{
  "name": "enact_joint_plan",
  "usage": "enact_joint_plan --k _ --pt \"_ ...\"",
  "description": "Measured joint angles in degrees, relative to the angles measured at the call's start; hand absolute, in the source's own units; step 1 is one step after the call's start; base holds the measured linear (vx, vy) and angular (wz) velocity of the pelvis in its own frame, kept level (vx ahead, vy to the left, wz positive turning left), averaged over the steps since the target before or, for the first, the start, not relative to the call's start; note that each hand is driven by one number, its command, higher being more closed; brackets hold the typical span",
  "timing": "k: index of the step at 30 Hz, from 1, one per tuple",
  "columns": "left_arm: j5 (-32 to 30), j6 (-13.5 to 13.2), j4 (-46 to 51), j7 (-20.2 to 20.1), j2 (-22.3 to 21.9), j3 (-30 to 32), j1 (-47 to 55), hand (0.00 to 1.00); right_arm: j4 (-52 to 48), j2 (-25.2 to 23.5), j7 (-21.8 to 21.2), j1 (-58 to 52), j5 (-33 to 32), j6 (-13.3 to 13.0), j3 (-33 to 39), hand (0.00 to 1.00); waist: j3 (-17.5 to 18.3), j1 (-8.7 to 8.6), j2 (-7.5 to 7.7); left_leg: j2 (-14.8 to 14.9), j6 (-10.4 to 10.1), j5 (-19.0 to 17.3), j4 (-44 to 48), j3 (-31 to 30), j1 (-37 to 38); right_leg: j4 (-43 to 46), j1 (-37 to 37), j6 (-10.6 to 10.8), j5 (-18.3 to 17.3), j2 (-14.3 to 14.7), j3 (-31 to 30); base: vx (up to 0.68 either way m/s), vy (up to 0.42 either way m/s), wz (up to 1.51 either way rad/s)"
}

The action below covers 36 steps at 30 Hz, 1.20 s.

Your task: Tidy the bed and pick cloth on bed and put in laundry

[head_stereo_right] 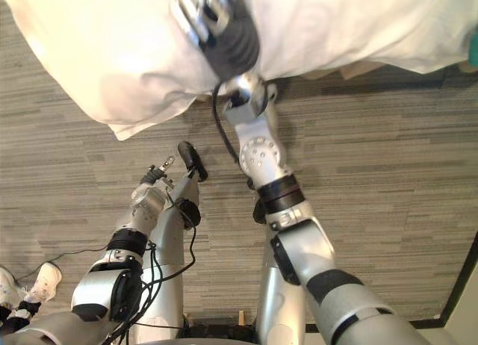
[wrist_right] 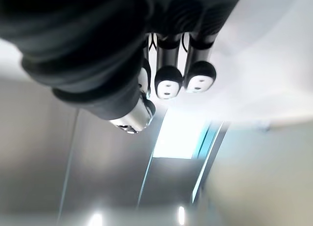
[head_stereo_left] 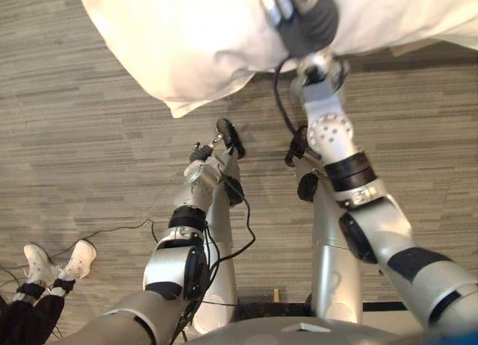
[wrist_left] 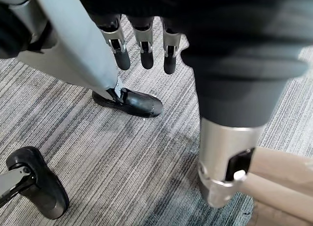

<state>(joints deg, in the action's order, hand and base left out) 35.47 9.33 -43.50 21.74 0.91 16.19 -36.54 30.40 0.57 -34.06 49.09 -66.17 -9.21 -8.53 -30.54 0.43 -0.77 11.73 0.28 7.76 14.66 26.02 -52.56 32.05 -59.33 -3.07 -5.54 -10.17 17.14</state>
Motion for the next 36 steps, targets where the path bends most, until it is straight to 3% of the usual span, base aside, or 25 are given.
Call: enact_joint_plan --k 3,6,9,10,12,16,21,25,27,29,34,36 --pt "1.12 -1.55 -0.07 1.28 -2.23 1.00 0.45 0.00 13.54 0.90 2.45 -9.20 0.05 2.65 1.67 1.00 -0.77 -0.02 0.64 -0.08 0.03 -0.76 0.14 1.46 0.70 0.17 -0.30 0.09 0.05 0.04 -1.43 0.04 0.015 -0.16" --pt "2.21 -2.89 -0.65 1.67 -2.96 1.99 1.60 0.00 14.55 0.98 1.95 -14.90 0.05 2.66 1.01 1.00 -1.27 -1.88 0.77 -0.17 0.16 -1.82 1.01 2.19 1.59 1.21 -0.15 -0.05 0.07 -0.15 -2.50 0.07 0.007 -0.13" --pt "2.21 -5.25 -0.61 2.06 -3.57 2.00 2.89 0.00 14.39 1.25 0.06 -14.65 0.38 1.80 -0.82 1.00 -1.25 -2.53 0.78 0.11 0.39 -2.37 2.22 2.74 3.83 1.93 1.57 -0.21 -0.11 -0.06 -3.36 0.04 -0.018 -0.17" --pt "2.20 -5.56 -0.61 2.06 -3.67 1.98 3.15 0.00 14.36 1.44 -0.20 -14.59 1.03 1.55 -1.42 0.00 -1.25 -2.62 0.78 0.18 0.34 -2.49 2.35 2.74 4.40 1.86 2.19 -0.21 -0.12 -0.01 -3.38 0.03 -0.014 -0.13" --pt "2.16 -6.43 -0.60 2.03 -4.12 1.85 4.14 0.00 14.82 2.43 -0.48 -15.18 2.59 0.76 -2.95 0.00 -1.21 -2.73 0.82 0.25 0.35 -2.85 2.45 2.74 6.59 1.30 4.60 -0.13 -0.26 0.07 -3.32 0.02 0.001 -0.09" --pt "0.77 -8.11 -0.84 0.84 -4.13 0.42 7.78 0.00 16.59 4.47 3.42 -19.34 8.90 -1.51 -3.72 0.00 -1.04 -2.77 1.06 0.21 0.42 -4.20 2.53 2.76 13.46 -0.58 12.65 0.80 -0.47 0.16 -2.97 0.01 0.038 -0.10" --pt "-3.83 -9.03 -0.73 0.56 -2.28 -4.61 12.31 0.00 16.76 5.06 12.23 -25.34 26.85 -1.83 -2.94 0.00 -0.22 -2.60 1.92 0.03 0.06 -5.95 1.26 3.69 22.85 -5.76 23.39 2.95 0.50 1.12 -3.44 0.01 0.085 -0.21" --pt "-8.47 -8.55 -1.22 -2.07 -0.92 -7.91 16.87 0.00 17.80 3.88 18.47 -32.60 44.32 -2.17 0.28 0.00 3.47 -2.36 2.68 -1.67 -0.47 -5.58 -4.94 5.06 31.34 -13.23 32.09 4.52 2.39 1.84 -3.75 0.09 0.107 -0.22" --pt "-16.68 -7.99 -3.55 -6.15 0.69 -12.55 20.03 0.00 21.66 4.66 22.48 -37.62 57.07 -2.46 1.31 0.00 6.18 -2.46 2.46 -3.41 -0.90 -4.72 -9.71 4.80 37.33 -19.29 38.99 5.64 4.43 2.35 -3.52 0.18 0.129 -0.07" --pt "-22.60 -7.59 -5.36 -8.55 1.81 -16.17 21.84 0.00 24.46 5.12 24.35 -41.17 61.90 -2.60 1.44 0.00 7.46 -2.47 2.47 -4.50 -0.52 -4.34 -12.07 4.68 41.54 -22.64 43.84 6.12 5.87 2.47 -3.37 0.19 0.124 0.03" --pt "-30.80 -6.22 -12.58 -15.12 2.84 -21.42 28.00 0.00 28.18 5.04 26.55 -47.55 58.94 -3.22 4.28 0.00 13.42 -3.01 2.55 -7.02 -0.32 -4.21 -17.95 4.84 52.23 -26.98 54.01 7.46 6.42 2.65 -3.82 0.21 0.101 -0.07" --pt "-35.29 -5.83 -15.44 -17.21 3.21 -23.06 31.31 0.00 28.45 4.25 27.49 -50.66 56.56 -4.23 7.25 0.00 16.19 -3.32 2.78 -7.54 -1.41 -5.03 -19.96 6.41 57.82 -26.44 57.47 7.69 4.72 2.65 -4.52 0.16 0.061 -0.28"
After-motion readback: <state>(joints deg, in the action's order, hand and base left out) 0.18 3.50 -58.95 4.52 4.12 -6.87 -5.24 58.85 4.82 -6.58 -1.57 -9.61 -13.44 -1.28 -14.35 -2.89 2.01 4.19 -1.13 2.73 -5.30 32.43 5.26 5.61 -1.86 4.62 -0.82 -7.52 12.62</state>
